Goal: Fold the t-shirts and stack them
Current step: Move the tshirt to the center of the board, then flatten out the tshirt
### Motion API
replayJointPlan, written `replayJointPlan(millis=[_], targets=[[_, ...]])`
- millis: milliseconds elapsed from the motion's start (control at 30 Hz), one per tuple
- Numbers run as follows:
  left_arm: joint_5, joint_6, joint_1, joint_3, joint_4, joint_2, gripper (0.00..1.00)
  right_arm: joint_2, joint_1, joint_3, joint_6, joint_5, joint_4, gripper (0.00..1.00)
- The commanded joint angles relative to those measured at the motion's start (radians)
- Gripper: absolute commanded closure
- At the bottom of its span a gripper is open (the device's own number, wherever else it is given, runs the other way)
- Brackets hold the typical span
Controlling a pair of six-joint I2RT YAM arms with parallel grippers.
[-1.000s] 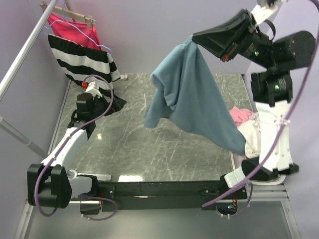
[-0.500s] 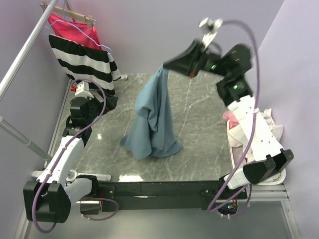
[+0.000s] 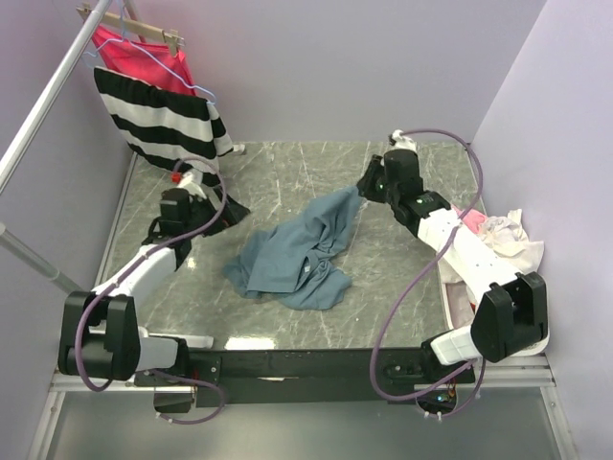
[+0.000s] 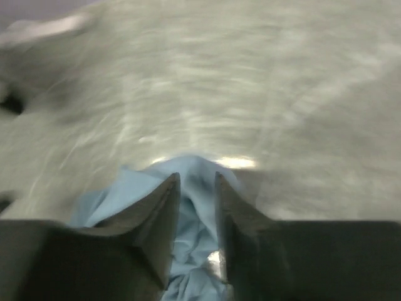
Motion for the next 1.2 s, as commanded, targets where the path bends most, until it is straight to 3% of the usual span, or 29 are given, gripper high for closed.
replayJointPlan(millis=[0, 33, 100, 133, 233, 400, 567, 600, 700, 733, 933, 1033, 1167], targets=[[-0.096, 0.072, -0.208, -0.005, -0.019, -0.033, 0.01, -0.044, -0.008, -0.079, 0.025, 0.417, -0.063, 0.43], [-0.136, 0.072, -0.289, -0.013, -0.040, -0.034, 0.01, -0.081, -0.008, -0.117, 0.028, 0.420, -0.060, 0.39], [-0.201, 0.031, -0.342, -0.074, -0.038, -0.056, 0.01, -0.129, -0.005, -0.199, 0.015, 0.348, -0.006, 0.40], [-0.215, 0.013, -0.378, -0.100, -0.032, -0.066, 0.01, -0.173, -0.005, -0.227, 0.008, 0.219, 0.023, 0.42], [-0.271, -0.044, -0.455, -0.188, -0.033, -0.126, 0.01, -0.228, 0.019, -0.312, 0.034, 0.066, 0.083, 0.43], [-0.399, -0.081, -0.570, -0.229, -0.133, -0.220, 0.01, -0.247, 0.075, -0.367, 0.059, 0.024, 0.075, 0.42], [-0.482, -0.098, -0.626, -0.249, -0.149, -0.170, 0.01, -0.193, 0.088, -0.364, 0.065, -0.022, 0.077, 0.43], [-0.483, -0.098, -0.633, -0.251, -0.144, -0.154, 0.07, -0.183, 0.091, -0.358, 0.068, -0.032, 0.072, 0.43], [-0.494, -0.106, -0.640, -0.235, -0.144, -0.104, 0.70, -0.143, 0.099, -0.356, 0.071, -0.048, 0.066, 0.49], [-0.502, -0.104, -0.641, -0.223, -0.149, -0.099, 0.97, -0.135, 0.099, -0.356, 0.071, -0.048, 0.065, 0.50], [-0.629, 0.002, -0.640, 0.083, -0.432, -0.214, 0.99, -0.160, 0.102, -0.412, 0.041, -0.279, 0.111, 0.54], [-0.731, 0.065, -0.615, 0.369, -0.570, -0.297, 0.99, -0.172, 0.128, -0.433, 0.028, -0.345, 0.105, 0.54], [-0.808, 0.134, -0.595, 0.553, -0.662, -0.344, 0.99, -0.147, 0.171, -0.436, 0.007, -0.352, 0.062, 0.49]])
